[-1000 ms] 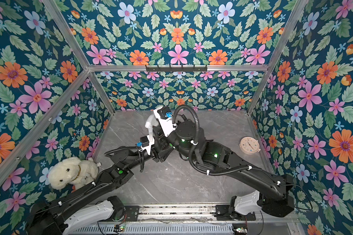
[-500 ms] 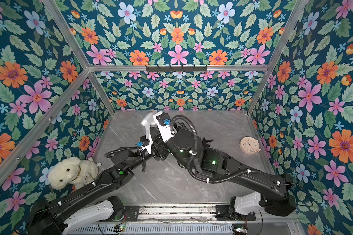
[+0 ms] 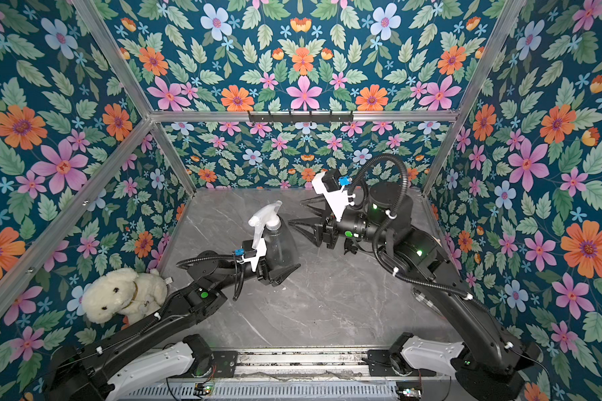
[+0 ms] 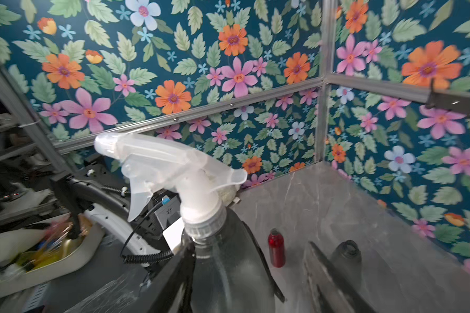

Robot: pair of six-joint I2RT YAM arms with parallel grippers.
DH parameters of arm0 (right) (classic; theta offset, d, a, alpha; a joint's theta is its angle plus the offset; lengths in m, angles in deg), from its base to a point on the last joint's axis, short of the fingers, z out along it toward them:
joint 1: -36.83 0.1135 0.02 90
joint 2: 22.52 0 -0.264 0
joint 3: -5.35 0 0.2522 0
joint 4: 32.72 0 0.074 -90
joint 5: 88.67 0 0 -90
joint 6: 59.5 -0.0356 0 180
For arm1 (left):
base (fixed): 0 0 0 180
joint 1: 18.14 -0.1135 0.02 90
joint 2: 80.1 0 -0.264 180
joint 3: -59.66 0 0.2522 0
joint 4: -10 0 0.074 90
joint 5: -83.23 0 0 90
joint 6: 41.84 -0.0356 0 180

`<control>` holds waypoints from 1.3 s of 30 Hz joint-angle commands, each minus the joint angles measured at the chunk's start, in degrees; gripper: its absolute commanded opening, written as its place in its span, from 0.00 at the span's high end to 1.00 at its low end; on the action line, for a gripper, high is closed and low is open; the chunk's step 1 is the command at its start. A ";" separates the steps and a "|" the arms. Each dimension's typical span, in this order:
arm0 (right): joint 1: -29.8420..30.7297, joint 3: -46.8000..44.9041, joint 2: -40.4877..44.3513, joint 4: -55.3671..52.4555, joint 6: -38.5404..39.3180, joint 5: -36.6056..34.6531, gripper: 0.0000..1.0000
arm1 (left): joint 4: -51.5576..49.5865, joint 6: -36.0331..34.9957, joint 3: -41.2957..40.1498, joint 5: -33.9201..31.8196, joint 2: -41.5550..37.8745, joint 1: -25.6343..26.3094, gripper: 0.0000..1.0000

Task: Attach spray nozzles to spray bottles
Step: Screw the spray nozzle on the spray bottle.

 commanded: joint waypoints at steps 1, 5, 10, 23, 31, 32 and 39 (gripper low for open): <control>-0.53 2.76 -2.44 -2.09 -1.03 18.46 0.35 | 1.89 2.44 -0.06 7.14 0.03 -0.28 1.00; -0.50 4.13 -4.84 -1.00 -0.89 21.81 0.36 | 1.16 3.07 0.70 10.47 0.79 -0.40 1.00; -0.50 6.24 -7.19 -1.11 -1.00 24.31 0.40 | 1.11 3.08 0.71 11.80 1.30 -0.42 1.00; 1.15 5.04 -7.14 1.24 -2.96 17.18 0.76 | -0.39 1.86 1.41 9.03 3.07 -0.41 1.00; 10.33 -1.31 -3.98 2.46 -0.42 -4.42 0.84 | -0.20 1.33 1.69 -4.43 2.26 -0.42 1.00; 11.89 -2.65 -3.63 3.49 -0.77 -8.03 0.84 | -0.43 1.09 1.92 -6.26 2.19 -0.41 1.00; 23.47 -4.78 -5.58 5.62 -4.57 -32.49 0.83 | -3.46 -0.59 4.07 -16.56 3.33 -0.36 1.00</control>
